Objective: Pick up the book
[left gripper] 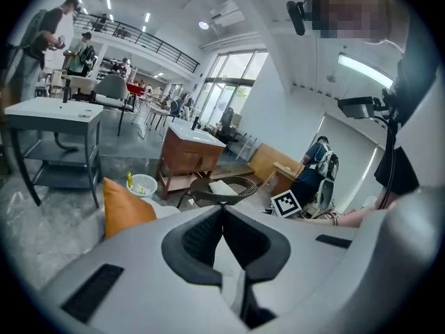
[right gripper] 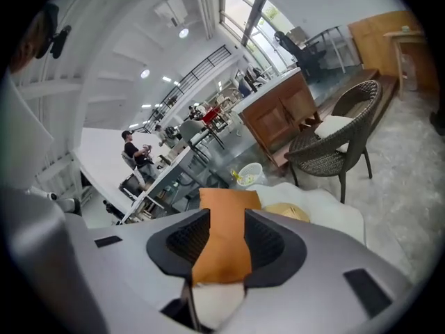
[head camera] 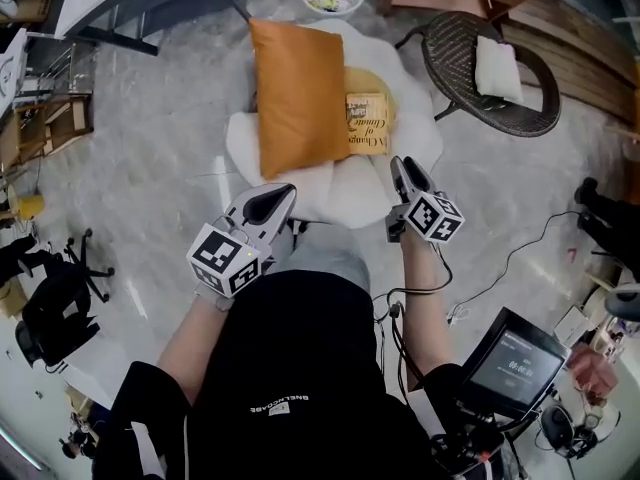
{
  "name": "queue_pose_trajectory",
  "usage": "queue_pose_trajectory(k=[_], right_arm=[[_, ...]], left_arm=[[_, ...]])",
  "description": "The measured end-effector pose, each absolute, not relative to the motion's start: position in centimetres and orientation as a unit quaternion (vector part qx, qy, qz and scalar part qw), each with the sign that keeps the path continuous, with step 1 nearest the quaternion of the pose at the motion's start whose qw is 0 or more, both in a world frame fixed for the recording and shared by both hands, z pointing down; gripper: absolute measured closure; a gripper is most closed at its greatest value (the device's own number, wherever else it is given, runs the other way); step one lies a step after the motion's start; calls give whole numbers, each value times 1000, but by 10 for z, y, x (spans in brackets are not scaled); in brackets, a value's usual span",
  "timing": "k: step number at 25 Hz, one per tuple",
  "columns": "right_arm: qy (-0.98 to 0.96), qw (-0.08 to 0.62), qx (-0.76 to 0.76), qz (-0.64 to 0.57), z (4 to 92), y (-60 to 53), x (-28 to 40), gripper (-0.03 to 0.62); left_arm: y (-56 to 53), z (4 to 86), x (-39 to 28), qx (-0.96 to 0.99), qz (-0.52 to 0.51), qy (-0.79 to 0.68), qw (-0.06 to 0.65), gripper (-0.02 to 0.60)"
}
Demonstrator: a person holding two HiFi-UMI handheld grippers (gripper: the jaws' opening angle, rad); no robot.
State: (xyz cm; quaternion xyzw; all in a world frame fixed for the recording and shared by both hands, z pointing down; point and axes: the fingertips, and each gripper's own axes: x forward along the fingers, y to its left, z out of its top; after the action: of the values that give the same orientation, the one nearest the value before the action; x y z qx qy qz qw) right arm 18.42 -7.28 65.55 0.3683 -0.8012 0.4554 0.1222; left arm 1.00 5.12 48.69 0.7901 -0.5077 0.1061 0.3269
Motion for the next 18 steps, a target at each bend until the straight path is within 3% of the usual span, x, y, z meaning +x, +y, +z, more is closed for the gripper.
queue_pose_trajectory(k=[18], right_arm=[[-786,239,349,450,848,-84,153,367]], left_arm=[[70,667,-45,752,128,-503,406,568]])
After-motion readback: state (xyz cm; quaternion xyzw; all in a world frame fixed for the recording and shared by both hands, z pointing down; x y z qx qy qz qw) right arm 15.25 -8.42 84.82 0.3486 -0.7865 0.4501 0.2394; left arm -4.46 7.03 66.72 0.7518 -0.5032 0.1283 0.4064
